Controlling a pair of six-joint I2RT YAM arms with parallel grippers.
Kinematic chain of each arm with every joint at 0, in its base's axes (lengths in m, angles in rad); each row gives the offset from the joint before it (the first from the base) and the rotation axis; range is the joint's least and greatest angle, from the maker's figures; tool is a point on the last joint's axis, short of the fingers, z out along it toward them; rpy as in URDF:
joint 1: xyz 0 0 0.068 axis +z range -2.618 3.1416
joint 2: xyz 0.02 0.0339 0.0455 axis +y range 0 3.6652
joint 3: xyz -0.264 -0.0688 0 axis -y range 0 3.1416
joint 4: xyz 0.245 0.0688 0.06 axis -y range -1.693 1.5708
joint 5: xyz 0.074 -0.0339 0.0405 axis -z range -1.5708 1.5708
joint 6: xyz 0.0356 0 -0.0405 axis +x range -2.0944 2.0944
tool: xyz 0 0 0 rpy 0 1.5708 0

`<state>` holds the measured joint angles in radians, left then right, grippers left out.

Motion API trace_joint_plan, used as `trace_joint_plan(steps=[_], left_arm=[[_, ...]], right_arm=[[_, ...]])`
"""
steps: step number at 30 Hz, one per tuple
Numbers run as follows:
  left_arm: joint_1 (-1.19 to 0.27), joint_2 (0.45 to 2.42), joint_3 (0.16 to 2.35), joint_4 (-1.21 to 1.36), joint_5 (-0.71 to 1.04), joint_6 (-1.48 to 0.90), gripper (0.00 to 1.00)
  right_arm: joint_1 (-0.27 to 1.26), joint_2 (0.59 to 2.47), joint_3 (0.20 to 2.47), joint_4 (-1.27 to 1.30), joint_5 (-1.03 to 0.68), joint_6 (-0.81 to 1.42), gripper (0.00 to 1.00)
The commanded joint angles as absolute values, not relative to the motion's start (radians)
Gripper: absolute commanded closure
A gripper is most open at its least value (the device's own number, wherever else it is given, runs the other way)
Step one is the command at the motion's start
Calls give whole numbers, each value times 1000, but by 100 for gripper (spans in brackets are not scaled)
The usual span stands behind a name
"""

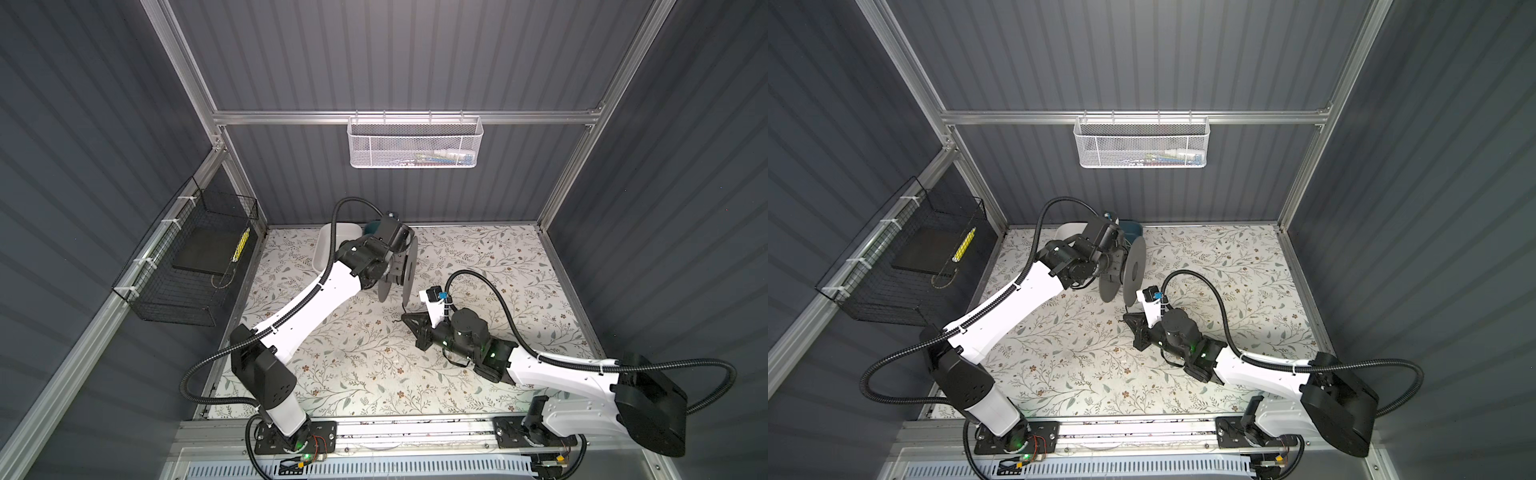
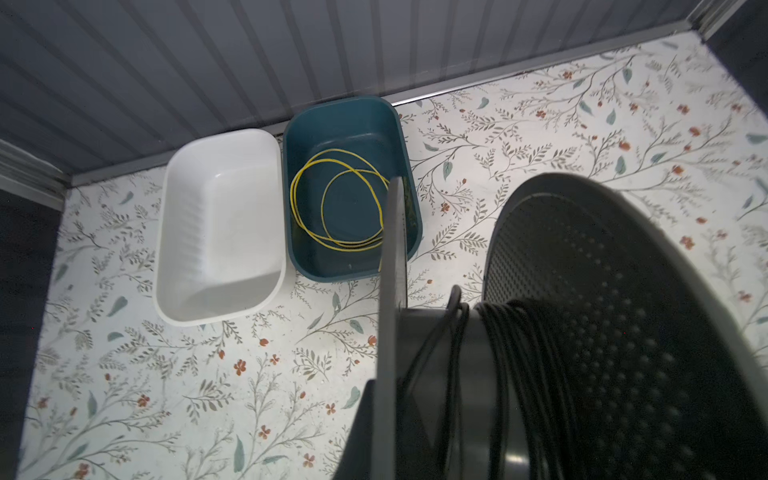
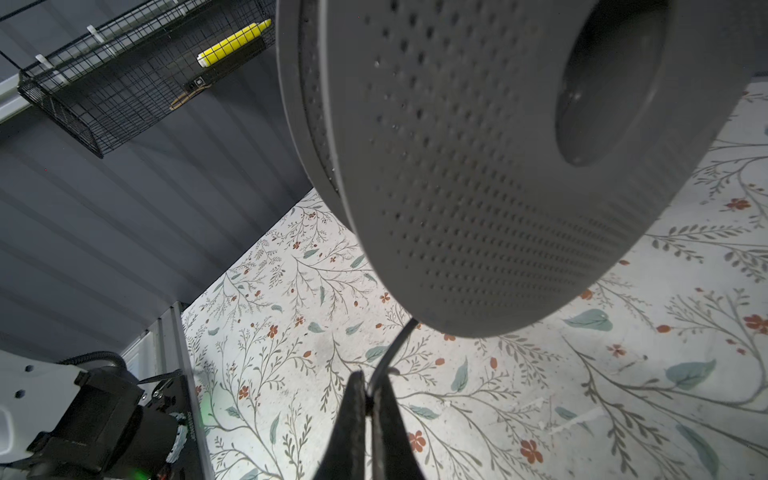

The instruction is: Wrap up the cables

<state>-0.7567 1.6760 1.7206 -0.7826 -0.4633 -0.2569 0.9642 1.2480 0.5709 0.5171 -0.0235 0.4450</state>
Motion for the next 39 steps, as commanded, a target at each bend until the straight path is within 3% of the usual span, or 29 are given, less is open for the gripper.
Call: trace_joint_plan(steps=[1,10,24,27,30,32,36,39], left_arm=[[-746,1690,1679,-571,-826,-78,100],[-823,1665,1582,-473,-917,58,100],[-944,1663,1441,-407,-958,22,100],[-980,1669,1443,-417,-1000,37,100],[-988,1678,1503,-484,-1016,8,100],[-989,1697,1570,-557,-1018,-26,100],[-991,1715,1685,-646,-1008,-88,100],[-991,1735,1774,-696,-999,-107,100]], right_arm=[[1009,1183,615,499,-189,465,96],[1009,1154,550,564,-216,544,92],[1005,1189,340,866,-112,695,90],[979,1128,283,847,-61,714,84],[968,1057,265,772,-20,697,55],[965,1053,243,803,-2,704,48],[962,1159,190,1032,-4,735,30],[960,1318,206,1238,-62,747,26]])
